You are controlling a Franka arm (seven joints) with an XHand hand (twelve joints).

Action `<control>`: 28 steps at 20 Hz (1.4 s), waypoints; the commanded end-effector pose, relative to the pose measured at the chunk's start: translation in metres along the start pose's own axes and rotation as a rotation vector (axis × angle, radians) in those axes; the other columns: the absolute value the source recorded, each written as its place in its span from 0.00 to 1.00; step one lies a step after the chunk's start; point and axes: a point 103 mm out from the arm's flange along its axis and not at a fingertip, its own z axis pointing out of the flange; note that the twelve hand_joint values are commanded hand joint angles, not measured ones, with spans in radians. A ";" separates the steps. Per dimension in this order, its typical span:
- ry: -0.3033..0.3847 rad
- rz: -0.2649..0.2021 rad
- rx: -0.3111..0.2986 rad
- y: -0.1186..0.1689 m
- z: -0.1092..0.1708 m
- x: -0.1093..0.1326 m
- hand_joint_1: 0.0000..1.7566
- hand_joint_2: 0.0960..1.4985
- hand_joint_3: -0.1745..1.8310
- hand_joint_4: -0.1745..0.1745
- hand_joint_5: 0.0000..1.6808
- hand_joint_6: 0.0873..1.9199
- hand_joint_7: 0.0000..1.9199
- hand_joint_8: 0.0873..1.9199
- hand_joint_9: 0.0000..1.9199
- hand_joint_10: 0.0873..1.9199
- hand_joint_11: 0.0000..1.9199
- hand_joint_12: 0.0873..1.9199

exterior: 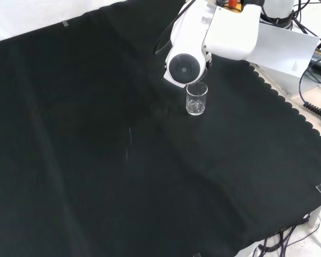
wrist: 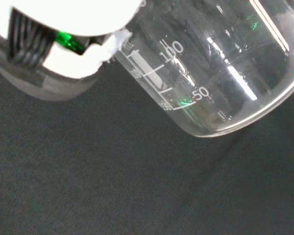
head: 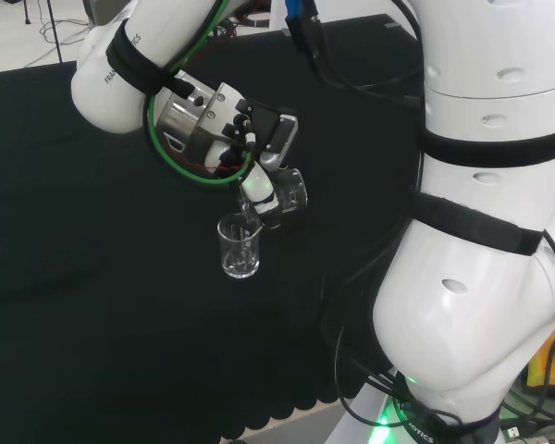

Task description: Pour the water from the handheld beaker into the one on the table.

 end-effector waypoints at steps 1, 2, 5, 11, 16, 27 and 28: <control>-0.002 -0.001 0.001 0.000 0.000 0.000 0.74 0.37 0.46 0.00 0.74 0.36 0.67 0.34 0.91 0.00 0.73 0.33; -0.002 -0.001 0.000 0.000 0.000 0.000 0.74 0.37 0.46 0.00 0.74 0.36 0.67 0.34 0.91 0.00 0.73 0.33; -0.005 -0.003 -0.003 0.001 0.000 0.000 0.74 0.37 0.46 0.00 0.74 0.36 0.67 0.34 0.91 0.00 0.73 0.33; 0.011 -0.032 -0.080 -0.002 -0.005 0.003 0.74 0.37 0.46 0.00 0.74 0.36 0.67 0.34 0.91 0.00 0.73 0.33; 0.071 -0.093 -0.211 -0.006 -0.004 0.000 0.74 0.37 0.46 0.00 0.74 0.36 0.67 0.34 0.91 0.00 0.73 0.33; 0.276 -0.199 -0.447 0.007 0.016 -0.024 0.74 0.37 0.45 0.00 0.74 0.36 0.67 0.34 0.91 0.00 0.72 0.33; 0.281 -0.201 -0.459 0.008 0.017 -0.026 0.74 0.37 0.45 0.00 0.74 0.36 0.67 0.34 0.91 0.00 0.72 0.33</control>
